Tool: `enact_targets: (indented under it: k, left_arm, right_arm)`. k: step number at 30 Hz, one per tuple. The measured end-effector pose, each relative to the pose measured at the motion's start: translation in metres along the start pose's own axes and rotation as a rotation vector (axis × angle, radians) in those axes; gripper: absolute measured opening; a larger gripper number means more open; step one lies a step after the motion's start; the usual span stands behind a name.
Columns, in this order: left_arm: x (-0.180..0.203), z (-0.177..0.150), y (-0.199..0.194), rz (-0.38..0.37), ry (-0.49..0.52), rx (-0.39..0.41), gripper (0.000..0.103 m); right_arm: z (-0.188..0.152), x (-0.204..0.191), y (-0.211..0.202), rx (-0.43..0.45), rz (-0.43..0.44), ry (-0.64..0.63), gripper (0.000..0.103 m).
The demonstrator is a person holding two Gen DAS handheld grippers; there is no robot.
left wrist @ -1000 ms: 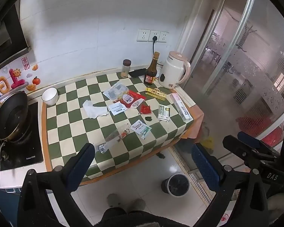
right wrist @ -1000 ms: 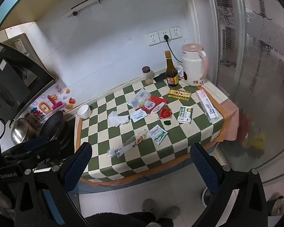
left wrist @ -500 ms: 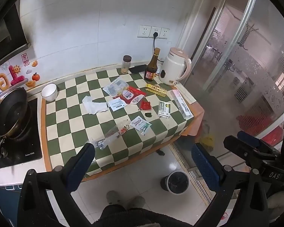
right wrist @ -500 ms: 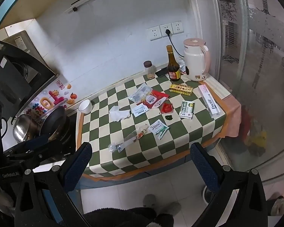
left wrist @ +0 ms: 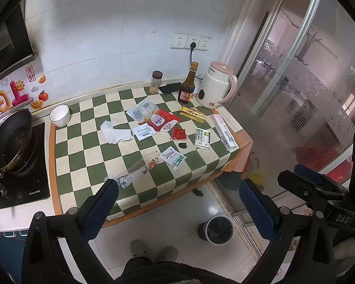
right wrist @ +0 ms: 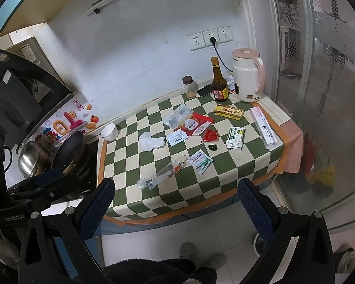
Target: Collect trash
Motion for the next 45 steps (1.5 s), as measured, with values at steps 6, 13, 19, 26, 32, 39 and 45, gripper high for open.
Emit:
enact_targets:
  k: [6,13,19,26,32,39,45]
  left_arm:
    - [-0.001,0.002,0.0,0.002,-0.004,-0.003,0.103]
    - [0.0,0.003,0.0,-0.004,-0.004,-0.004,0.103]
    - [0.003,0.001,-0.001,-0.009,-0.002,-0.003,0.103]
    - [0.003,0.005,0.002,-0.013,-0.002,-0.004,0.103]
    - [0.005,0.006,0.002,-0.018,-0.003,-0.002,0.103]
    - [0.004,0.009,0.002,-0.019,-0.004,-0.002,0.103]
    - [0.006,0.012,0.002,-0.028,-0.007,-0.004,0.103]
  right_arm:
    - [0.0,-0.002,0.0,0.001,0.002,0.0,0.103]
    - [-0.001,-0.003,0.0,-0.002,0.004,-0.002,0.103]
    - [-0.003,-0.007,-0.002,0.002,0.011,-0.001,0.103]
    - [-0.001,-0.01,-0.003,0.0,0.014,-0.001,0.103]
    - [-0.001,-0.01,-0.003,0.0,0.017,-0.002,0.103]
    - [-0.002,-0.01,-0.002,0.006,0.018,-0.01,0.103]
    - [-0.002,-0.007,-0.001,0.006,0.023,-0.012,0.103]
Point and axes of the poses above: each gripper's, at about its wrist camera, not at the fingertips, and y roughly the way its jaws point, x to its right, z to its top, the point moved 3 cm from there along y, roughly the way its jaws point, and after that the axes turned 3 degrees about -z, right-handed, at the moved point
